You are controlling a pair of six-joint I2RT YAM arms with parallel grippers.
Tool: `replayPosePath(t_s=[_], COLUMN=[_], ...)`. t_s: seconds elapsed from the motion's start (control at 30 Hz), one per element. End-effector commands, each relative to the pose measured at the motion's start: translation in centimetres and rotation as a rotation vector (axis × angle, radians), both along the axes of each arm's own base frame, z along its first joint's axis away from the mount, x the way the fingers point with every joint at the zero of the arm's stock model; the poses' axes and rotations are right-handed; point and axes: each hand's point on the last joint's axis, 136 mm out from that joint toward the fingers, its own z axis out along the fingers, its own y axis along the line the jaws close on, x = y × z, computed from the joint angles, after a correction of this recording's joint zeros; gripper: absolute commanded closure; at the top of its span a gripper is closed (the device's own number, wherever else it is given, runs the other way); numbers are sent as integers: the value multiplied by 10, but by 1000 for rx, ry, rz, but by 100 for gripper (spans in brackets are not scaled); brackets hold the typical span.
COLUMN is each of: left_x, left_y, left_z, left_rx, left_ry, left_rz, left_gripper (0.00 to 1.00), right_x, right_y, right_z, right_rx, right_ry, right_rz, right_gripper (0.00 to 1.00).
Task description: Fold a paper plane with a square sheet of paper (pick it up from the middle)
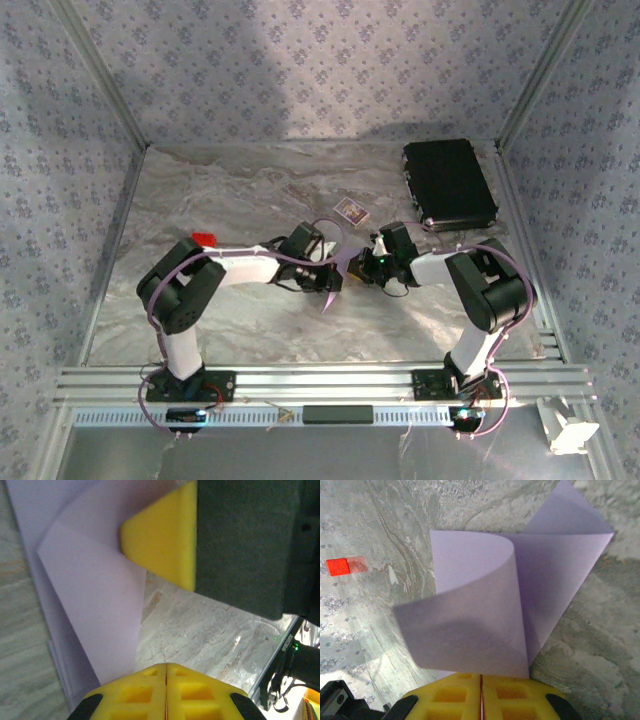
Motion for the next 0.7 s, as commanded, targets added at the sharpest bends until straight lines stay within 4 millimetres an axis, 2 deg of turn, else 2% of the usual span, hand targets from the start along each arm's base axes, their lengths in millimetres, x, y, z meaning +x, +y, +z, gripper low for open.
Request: replayPosePath(t_s=[0.0, 0.2, 0.3, 0.57, 0.67], left_x=[-3, -13, -17, -25, -25], left_y=[9, 34, 43, 43, 41], left_z=[-20, -51, -59, -57, -56], left_rx=[44, 153, 185, 149, 143], left_ry=[23, 65, 70, 79, 77], left_rz=[27, 73, 84, 58, 52], left_gripper=[92, 94, 94, 95, 96], right_x=[-14, -12, -8, 5, 3], right_y=[-20, -18, -14, -11, -7], right_z=[-28, -23, -14, 28, 34], right_rx=[-111, -98, -76, -50, -45], right_ry=[93, 78, 52, -75, -106], right_rz=[-43, -42, -33, -2, 19], right_gripper=[90, 90, 90, 87, 87])
